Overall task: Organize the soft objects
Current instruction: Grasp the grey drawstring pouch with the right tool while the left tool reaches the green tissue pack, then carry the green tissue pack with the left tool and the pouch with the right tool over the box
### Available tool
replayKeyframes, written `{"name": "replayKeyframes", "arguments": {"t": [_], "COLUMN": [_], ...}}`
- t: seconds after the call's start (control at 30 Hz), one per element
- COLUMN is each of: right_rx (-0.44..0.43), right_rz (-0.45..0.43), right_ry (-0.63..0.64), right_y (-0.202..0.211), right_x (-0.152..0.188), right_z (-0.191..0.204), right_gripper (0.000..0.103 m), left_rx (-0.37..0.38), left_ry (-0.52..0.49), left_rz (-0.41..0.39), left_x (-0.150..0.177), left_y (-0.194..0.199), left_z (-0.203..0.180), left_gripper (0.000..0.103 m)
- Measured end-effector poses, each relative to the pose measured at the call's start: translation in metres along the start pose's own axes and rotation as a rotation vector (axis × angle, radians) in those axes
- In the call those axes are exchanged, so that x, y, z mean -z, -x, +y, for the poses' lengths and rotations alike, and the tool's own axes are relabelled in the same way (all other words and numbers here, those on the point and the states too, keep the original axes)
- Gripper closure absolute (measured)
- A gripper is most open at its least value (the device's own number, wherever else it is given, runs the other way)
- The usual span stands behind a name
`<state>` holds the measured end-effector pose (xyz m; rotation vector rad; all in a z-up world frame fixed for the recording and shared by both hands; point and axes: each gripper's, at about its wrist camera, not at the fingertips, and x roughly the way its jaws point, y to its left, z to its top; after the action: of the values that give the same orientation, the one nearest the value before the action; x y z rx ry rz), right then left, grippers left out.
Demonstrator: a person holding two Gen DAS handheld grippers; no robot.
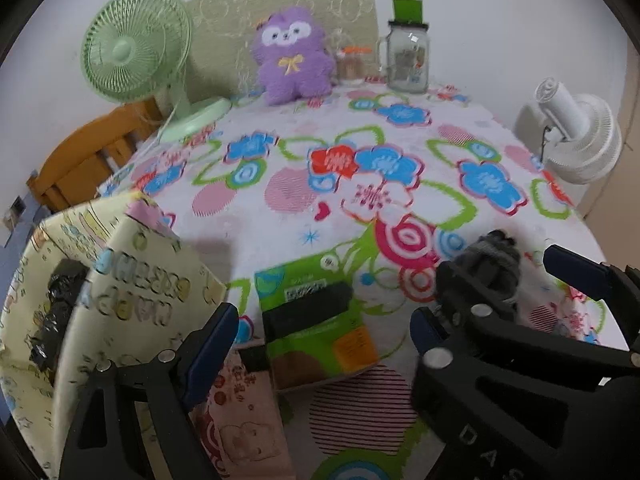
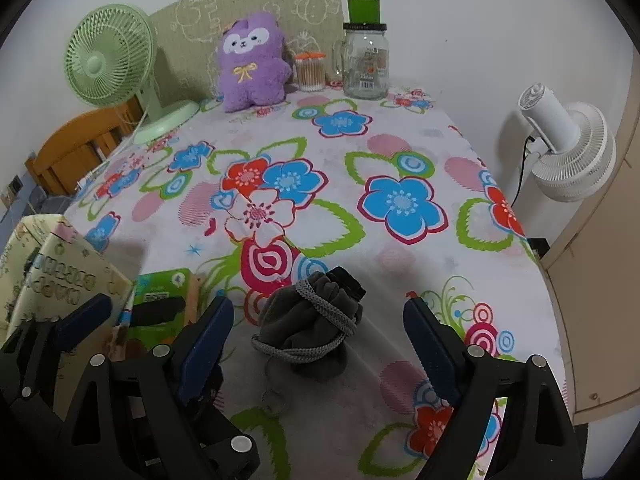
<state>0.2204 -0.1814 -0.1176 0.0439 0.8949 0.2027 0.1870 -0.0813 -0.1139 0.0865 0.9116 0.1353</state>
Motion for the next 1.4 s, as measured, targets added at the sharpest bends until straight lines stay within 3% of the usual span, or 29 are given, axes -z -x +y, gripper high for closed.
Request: {"name": "replayKeyframes", "arguments": {"t": [0.2, 0.4, 0.47, 0.6, 0.73, 1.4], "right_rx": [0.018, -0.014, -0.014, -0.021, -0.011, 0.012], "right_rz": [0.053, 0.068, 0.067, 0.065, 0.064, -0.008], "right_ry": [0.027, 0.017, 0.016, 0.007, -0.002, -0.027], "right_y": [-0.02, -0.026, -0.026, -0.026, -0.024, 0.02], "right_x": [0.003, 0.003, 0.003, 0.003, 0.004, 0.019], "right_z": [0.002, 0.003, 0.003, 0.002, 0.0, -0.006], "right_gripper": [0.027, 0.039, 0.041, 0.044, 0.047, 0.049], "left_rx": [-0.007, 0.018, 0.051, 0.122, 0.126, 0.154], "left_ry": [0.025, 0.05, 0.057, 0.045, 0.03, 0.008], "left_rz": [0.049, 0.037, 0.03, 0.024, 0.015, -0.065], "left_x": [0.005, 0.005, 0.005, 0.006, 0.006, 0.017], "left_y": [-0.017, -0.019, -0.019, -0.015, -0.013, 0.028], "left_z": [0.002, 0.004, 0.005, 0.001, -0.001, -0.007], "left_gripper": [0.013, 0.012, 0.019, 0.043, 0.048, 0.051]}}
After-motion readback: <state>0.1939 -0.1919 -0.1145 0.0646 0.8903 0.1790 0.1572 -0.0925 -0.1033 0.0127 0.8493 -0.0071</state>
